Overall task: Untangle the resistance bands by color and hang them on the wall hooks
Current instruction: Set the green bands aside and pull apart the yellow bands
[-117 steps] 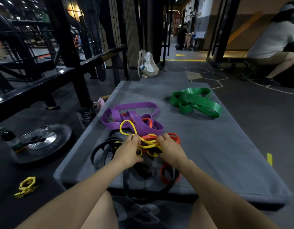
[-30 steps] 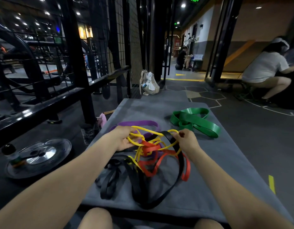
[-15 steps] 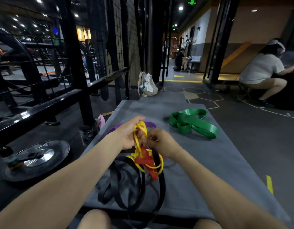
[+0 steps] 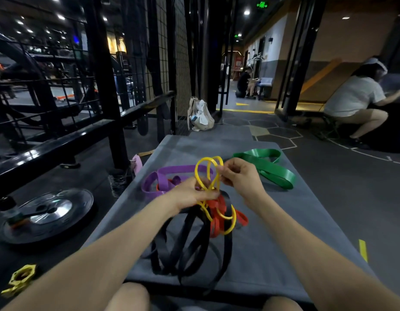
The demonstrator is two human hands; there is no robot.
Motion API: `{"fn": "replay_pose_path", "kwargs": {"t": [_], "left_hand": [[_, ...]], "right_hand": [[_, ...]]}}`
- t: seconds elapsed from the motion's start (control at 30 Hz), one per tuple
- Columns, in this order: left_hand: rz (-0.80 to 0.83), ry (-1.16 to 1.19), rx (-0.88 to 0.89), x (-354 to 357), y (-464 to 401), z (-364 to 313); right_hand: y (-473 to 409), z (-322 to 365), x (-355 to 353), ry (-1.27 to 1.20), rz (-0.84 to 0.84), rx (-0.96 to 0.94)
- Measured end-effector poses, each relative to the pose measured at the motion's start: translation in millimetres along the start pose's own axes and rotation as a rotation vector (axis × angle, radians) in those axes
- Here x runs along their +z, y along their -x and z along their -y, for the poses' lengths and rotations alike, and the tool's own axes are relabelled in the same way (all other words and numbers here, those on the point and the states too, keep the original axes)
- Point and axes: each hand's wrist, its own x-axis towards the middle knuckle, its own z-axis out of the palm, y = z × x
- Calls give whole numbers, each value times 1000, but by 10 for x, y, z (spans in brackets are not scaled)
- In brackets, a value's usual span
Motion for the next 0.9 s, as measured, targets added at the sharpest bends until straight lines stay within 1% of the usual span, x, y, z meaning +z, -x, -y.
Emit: {"fn": "replay_pose_path", "kwargs": {"t": [0.03, 0.1, 0.17, 0.23, 0.3, 0.4, 0.47, 0.5, 0.53, 0.6, 0.67, 0.7, 0.77, 0.83, 0.9], "left_hand": [[-15, -82, 43, 69, -17, 19], [-160, -243, 86, 98, -84, 63], [-273, -360, 94, 13, -112, 98], [-320, -482, 103, -145, -96, 119], [-349, -522, 105, -292, -64, 125], [-332, -502, 120, -359, -35, 127], [-261, -333, 113, -319, -35, 202], [-196, -227, 69, -280, -27, 263], [-132, -173, 4, -229, -30, 358], [-50, -239, -84, -87, -21, 549], [-19, -289, -61, 80, -20, 713], [-15, -262, -35, 154, -22, 744], [-36, -227, 20, 257, -44, 716], [-148, -242, 63, 232, -72, 604], [-280, -207, 107, 72, -117, 448]], "right_hand": [[-5, 18, 33, -37, -1, 7], [-46, 43, 37, -96, -36, 23], [-110, 56, -47, -88, -116, 23], [-173, 53, -166, -81, -223, 15], [-215, 23, -233, -107, -291, 18], [-258, -65, -188, -125, -320, 16], [-260, -113, -103, -152, -302, 28], [-254, -121, -63, -153, -287, 31], [-241, -112, -30, -147, -272, 30], [-227, -70, -1, -157, -258, 20], [-234, -24, -11, -187, -249, 6], [-242, -13, -30, -197, -248, -1], [-248, -5, -79, -199, -254, -12], [-250, -8, -131, -189, -270, -15], [-261, -19, -204, -199, -310, -8]]}}
